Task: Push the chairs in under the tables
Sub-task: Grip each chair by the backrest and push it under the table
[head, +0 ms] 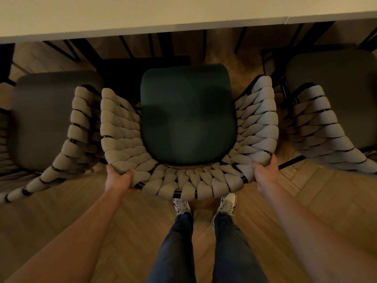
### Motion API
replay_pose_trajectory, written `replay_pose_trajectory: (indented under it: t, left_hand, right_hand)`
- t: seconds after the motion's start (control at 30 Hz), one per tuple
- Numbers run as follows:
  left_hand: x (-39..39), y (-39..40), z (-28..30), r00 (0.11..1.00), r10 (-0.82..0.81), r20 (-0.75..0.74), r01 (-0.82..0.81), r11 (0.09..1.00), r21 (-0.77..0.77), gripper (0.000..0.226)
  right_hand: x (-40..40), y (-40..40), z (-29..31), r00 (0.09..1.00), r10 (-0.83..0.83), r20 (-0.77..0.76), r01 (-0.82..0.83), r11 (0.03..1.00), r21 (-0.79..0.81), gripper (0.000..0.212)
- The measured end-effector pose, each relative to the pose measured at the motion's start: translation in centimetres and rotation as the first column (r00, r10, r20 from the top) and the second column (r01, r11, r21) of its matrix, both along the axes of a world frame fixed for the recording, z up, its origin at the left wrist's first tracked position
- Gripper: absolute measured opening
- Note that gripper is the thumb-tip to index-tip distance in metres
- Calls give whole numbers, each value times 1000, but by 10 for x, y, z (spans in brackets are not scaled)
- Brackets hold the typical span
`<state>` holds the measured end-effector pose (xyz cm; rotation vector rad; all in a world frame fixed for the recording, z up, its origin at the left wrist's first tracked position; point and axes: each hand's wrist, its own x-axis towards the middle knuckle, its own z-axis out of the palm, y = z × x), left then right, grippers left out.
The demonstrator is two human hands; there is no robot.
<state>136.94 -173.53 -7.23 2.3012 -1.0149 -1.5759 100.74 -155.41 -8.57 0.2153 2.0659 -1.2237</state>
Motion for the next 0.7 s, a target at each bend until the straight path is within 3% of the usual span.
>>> replay_pose_trajectory:
  t: [0.7]
  left_hand:
    - [9,-2,6,996,-84,41,84,996,1,71]
  right_hand:
    - [15,11,-5,999,-32,-14,33,999,25,75]
